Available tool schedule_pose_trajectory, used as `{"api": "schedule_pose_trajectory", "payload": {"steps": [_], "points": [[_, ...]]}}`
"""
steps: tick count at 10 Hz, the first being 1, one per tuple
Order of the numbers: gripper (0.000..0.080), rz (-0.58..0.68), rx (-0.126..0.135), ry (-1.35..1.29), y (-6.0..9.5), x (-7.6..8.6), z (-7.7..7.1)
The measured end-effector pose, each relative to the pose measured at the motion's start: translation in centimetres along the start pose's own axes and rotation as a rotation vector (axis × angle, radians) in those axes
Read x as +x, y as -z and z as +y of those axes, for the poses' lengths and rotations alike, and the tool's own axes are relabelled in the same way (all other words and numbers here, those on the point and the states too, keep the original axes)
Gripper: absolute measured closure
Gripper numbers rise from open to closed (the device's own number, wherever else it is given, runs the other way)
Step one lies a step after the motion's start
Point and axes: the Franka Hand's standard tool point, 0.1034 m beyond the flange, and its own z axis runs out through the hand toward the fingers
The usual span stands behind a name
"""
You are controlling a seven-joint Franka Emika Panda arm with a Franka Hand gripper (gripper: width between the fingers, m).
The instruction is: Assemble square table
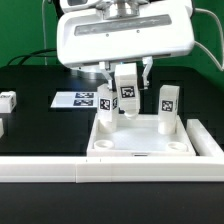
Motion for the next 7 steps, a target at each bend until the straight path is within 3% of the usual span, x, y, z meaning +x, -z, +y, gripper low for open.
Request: {"api": "schedule_pose_trajectory", "payload": {"steps": [3,4,7], "points": [[0.0512,0.014,0.025,0.097,-1.2,0.0,-4.4],[0.0512,0.045,0.018,0.124,-1.4,0.2,-4.8],[0.0512,0.18,-0.037,0.131,-1.6,0.4,-3.6]]}}
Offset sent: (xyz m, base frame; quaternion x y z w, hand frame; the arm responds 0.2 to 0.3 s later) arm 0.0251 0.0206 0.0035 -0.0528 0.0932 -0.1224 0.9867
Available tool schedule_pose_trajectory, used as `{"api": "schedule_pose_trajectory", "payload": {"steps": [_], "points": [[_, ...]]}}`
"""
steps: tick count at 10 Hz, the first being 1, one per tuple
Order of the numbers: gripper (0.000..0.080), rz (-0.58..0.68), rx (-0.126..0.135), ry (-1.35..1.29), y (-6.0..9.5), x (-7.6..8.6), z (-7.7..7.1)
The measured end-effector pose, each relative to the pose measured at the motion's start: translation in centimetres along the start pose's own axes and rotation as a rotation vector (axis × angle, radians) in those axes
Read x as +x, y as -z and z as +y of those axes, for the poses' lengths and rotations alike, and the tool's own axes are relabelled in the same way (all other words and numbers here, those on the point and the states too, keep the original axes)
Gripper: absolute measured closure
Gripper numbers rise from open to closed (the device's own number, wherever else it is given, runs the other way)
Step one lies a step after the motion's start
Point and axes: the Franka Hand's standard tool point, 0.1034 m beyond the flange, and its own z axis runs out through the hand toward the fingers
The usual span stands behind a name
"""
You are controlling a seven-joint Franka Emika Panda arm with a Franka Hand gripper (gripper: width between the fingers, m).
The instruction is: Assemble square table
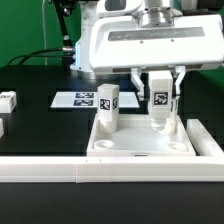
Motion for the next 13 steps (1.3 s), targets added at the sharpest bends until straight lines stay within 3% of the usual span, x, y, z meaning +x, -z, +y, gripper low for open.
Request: {"api": "schedule_pose_trajectory", "payload": {"steps": [1,4,13], "points": [[0.0512,-0.041,0.022,-0.017,-0.3,-0.3,-0.8],[0.0512,0.005,0.017,-0.011,-0.5,0.6,-1.4],[0.0512,-0.026,0.023,0.001,-1.4,-0.9,-2.0]]}}
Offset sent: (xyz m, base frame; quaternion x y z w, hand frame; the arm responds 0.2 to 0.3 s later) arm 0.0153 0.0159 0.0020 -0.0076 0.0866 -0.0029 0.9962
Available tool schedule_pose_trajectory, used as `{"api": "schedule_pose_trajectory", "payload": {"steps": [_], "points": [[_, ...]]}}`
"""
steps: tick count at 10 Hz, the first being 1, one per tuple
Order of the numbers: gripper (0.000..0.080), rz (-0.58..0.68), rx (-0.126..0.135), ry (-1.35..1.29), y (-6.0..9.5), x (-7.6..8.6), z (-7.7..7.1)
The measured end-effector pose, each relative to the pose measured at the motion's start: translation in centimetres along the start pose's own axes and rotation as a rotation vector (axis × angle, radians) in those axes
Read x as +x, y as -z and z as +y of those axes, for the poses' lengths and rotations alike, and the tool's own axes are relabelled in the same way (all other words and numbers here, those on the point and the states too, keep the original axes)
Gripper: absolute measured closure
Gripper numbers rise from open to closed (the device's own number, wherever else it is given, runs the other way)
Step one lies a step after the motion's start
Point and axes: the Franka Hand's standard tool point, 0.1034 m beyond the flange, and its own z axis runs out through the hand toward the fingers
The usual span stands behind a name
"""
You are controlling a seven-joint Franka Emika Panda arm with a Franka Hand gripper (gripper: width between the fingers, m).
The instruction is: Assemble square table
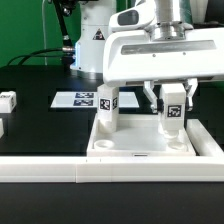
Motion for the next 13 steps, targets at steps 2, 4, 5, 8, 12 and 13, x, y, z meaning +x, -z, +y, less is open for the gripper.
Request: {"api": "schedule_pose_trajectory", "payload": {"steps": [2,4,5,8,12,13], "points": [[0.0512,-0.005,-0.001,0.001,-0.2,-0.3,0.0],[0.0512,-0.006,-0.004,0.001,-0.4,-0.6,0.1],[0.0512,-0.005,-0.004,0.003,-0.6,-0.8,0.0],[0.0512,-0.018,0.006,0.006,-0.7,-0.7,-0.5],[0.0512,-0.02,0.003,0.008,-1.0,-1.2,-0.5],[0.0512,-0.029,0.006,0.009,-1.1,-1.5,-0.6]]}}
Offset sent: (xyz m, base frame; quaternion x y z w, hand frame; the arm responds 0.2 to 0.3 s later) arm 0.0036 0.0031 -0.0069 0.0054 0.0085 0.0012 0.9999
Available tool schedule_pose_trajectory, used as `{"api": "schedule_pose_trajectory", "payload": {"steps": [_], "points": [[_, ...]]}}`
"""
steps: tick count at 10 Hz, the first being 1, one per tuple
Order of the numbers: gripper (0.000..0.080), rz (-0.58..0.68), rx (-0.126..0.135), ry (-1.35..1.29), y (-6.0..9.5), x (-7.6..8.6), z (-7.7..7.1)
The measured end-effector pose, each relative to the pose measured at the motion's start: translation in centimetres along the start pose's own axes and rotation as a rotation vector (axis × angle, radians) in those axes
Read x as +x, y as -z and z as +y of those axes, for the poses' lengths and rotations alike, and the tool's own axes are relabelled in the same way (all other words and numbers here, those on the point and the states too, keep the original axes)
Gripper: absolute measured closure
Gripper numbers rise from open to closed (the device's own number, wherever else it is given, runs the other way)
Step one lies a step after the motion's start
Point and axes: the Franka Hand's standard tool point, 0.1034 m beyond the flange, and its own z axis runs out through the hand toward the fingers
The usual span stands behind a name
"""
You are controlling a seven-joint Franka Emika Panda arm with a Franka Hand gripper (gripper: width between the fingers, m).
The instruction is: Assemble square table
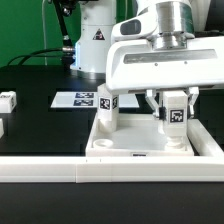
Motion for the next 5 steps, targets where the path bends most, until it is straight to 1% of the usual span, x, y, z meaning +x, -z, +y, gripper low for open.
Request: {"api": "schedule_pose_trajectory", "payload": {"steps": [2,3,5], "points": [[0.0512,-0.011,0.001,0.002,-0.33,-0.53,-0.07],[0.0512,-0.025,0.007,0.006,-0.5,-0.9,-0.43],[0.0512,-0.027,0.008,0.017,-0.68,-1.0,-0.4]]}}
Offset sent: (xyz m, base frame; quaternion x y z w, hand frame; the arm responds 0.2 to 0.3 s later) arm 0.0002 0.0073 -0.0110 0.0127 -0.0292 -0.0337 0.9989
